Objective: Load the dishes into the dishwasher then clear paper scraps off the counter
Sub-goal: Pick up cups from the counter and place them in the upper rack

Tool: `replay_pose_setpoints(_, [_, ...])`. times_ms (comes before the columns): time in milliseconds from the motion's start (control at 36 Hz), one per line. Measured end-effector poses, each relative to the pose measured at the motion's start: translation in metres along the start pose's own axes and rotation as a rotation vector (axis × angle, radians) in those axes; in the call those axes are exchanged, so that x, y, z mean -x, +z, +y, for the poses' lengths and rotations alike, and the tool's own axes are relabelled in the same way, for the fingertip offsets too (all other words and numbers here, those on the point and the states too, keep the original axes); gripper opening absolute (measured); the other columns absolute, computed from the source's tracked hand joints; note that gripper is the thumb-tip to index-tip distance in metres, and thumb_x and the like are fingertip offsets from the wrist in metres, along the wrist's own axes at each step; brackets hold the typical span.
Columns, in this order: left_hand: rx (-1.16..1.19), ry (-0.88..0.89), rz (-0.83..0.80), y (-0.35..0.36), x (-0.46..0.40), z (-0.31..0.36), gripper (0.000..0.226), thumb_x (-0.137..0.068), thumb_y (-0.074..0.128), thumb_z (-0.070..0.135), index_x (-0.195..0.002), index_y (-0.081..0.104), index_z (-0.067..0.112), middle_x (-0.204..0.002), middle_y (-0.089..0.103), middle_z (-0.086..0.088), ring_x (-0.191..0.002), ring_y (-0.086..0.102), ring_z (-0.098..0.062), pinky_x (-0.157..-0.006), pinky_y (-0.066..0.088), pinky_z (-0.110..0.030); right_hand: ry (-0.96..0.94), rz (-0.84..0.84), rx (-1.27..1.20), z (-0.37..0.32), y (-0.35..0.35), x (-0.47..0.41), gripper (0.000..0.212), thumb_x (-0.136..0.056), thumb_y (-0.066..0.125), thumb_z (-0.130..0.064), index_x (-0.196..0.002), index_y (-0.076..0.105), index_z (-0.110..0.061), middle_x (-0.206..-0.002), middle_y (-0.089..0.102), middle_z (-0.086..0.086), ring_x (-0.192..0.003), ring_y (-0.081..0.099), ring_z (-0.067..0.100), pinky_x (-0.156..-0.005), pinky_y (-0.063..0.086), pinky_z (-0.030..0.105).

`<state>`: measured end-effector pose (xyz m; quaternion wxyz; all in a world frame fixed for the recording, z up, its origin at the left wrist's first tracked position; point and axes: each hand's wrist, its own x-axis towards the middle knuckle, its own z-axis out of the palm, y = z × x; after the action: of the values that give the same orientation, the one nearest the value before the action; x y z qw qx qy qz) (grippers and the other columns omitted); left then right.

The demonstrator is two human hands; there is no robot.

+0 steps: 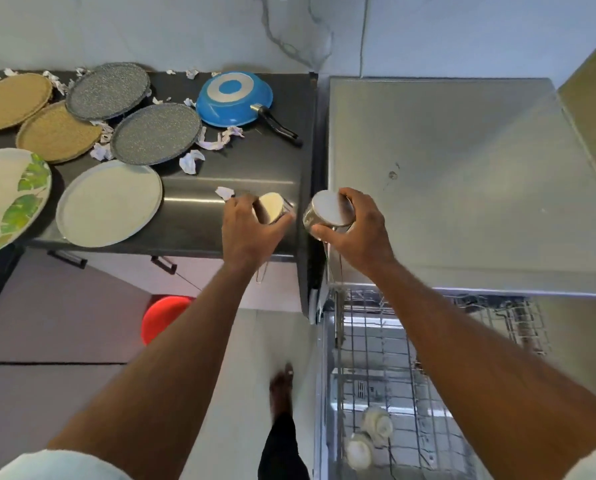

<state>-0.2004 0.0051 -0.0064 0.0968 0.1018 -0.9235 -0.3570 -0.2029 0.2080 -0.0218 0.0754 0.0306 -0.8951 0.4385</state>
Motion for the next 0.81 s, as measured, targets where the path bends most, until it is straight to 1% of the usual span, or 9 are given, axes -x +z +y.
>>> replay_pose_setpoints(83, [0.076, 0.007, -0.016, 0.016, 0.056, 0.007, 0.053, -0.067, 0.072, 0.068, -0.083, 0.058, 0.021, -0.087, 0.057, 0.001, -0.076, 0.052, -0.012, -0.066, 0.046, -0.026, 0.007, -0.005, -0.022, 0.019, -0.028, 0.041, 0.084, -0.066, 0.089, -0.049, -0.133, 0.052, -0.015, -0.125, 0.057, 0.003, -0.109, 0.054, 0.014, -0.091, 0.049, 0.024])
replay_pose_setpoints(194, [0.103, 0.018, -0.089, 0.041, 0.133, 0.008, 0.051, -0.072, 0.074, 0.067, -0.087, 0.058, 0.02, -0.083, 0.059, 0.004, -0.072, 0.055, -0.008, -0.062, 0.043, -0.02, 0.044, -0.023, -0.041, 0.047, -0.061, 0.096, 0.083, -0.066, 0.089, -0.045, -0.134, 0.05, -0.018, -0.128, 0.056, 0.003, -0.113, 0.055, 0.016, -0.093, 0.053, 0.034])
replay_pose_setpoints(278, [0.065, -0.003, -0.148, 0.062, 0.175, 0.008, 0.063, -0.069, 0.064, 0.08, -0.091, 0.059, 0.022, -0.084, 0.06, 0.005, -0.072, 0.057, -0.009, -0.062, 0.048, -0.025, 0.098, -0.017, -0.031, 0.07, -0.078, 0.136, 0.083, -0.065, 0.091, -0.043, -0.133, 0.05, -0.019, -0.128, 0.056, 0.004, -0.114, 0.056, 0.019, -0.093, 0.055, 0.041])
replay_pose_setpoints(417, [-0.004, -0.042, -0.273, 0.1, 0.217, 0.011, 0.059, -0.068, 0.069, 0.079, -0.093, 0.054, 0.027, -0.088, 0.06, 0.009, -0.078, 0.06, -0.011, -0.067, 0.051, -0.029, 0.216, -0.003, 0.0, 0.107, -0.092, 0.188, 0.084, -0.061, 0.092, -0.042, -0.131, 0.051, -0.021, -0.124, 0.053, -0.002, -0.109, 0.056, 0.019, -0.089, 0.054, 0.037])
replay_pose_setpoints(500, [-0.087, -0.028, -0.381, 0.126, 0.232, 0.01, 0.064, -0.067, 0.066, 0.08, -0.1, 0.056, 0.026, -0.094, 0.06, 0.008, -0.088, 0.061, -0.016, -0.077, 0.056, -0.038, 0.312, 0.0, 0.002, 0.125, -0.088, 0.21, 0.084, -0.061, 0.093, -0.039, -0.132, 0.049, -0.025, -0.127, 0.05, -0.002, -0.111, 0.056, 0.018, -0.087, 0.054, 0.034])
replay_pose_setpoints(583, [-0.238, 0.039, -0.476, 0.155, 0.243, 0.005, 0.074, -0.068, 0.053, 0.084, -0.119, 0.053, 0.03, -0.109, 0.065, 0.001, -0.106, 0.06, -0.024, -0.093, 0.049, -0.047, 0.377, 0.015, -0.02, 0.144, -0.08, 0.23, 0.085, -0.062, 0.093, -0.036, -0.133, 0.047, -0.027, -0.128, 0.05, -0.004, -0.113, 0.055, 0.017, -0.089, 0.056, 0.04])
replay_pose_setpoints(639, [-0.368, 0.101, -0.525, 0.175, 0.251, 0.001, 0.077, -0.07, 0.048, 0.085, -0.126, 0.051, 0.032, -0.12, 0.064, -0.005, -0.117, 0.056, -0.028, -0.098, 0.042, -0.052, 0.423, 0.02, -0.009, 0.158, -0.074, 0.242, 0.086, -0.062, 0.093, -0.036, -0.134, 0.046, -0.025, -0.128, 0.049, -0.004, -0.114, 0.054, 0.018, -0.092, 0.055, 0.045])
replay_pose_setpoints(694, [-0.467, 0.146, -0.563, 0.19, 0.256, -0.002, 0.076, -0.072, 0.05, 0.084, -0.125, 0.053, 0.029, -0.126, 0.062, -0.008, -0.125, 0.05, -0.031, -0.101, 0.038, -0.055, 0.482, 0.018, 0.004, 0.171, -0.069, 0.251, 0.091, -0.062, 0.093, -0.039, -0.137, 0.044, -0.026, -0.132, 0.049, -0.001, -0.116, 0.054, 0.019, -0.092, 0.055, 0.046])
replay_pose_setpoints(806, [-0.618, 0.197, -0.63, 0.214, 0.258, -0.009, 0.075, -0.072, 0.052, 0.085, -0.118, 0.06, 0.027, -0.119, 0.068, -0.006, -0.132, 0.043, -0.035, -0.105, 0.029, -0.061, 0.518, 0.023, 0.022, 0.193, -0.063, 0.262, 0.093, -0.062, 0.095, -0.032, -0.139, 0.046, -0.02, -0.132, 0.05, 0.002, -0.114, 0.053, 0.016, -0.094, 0.054, 0.041])
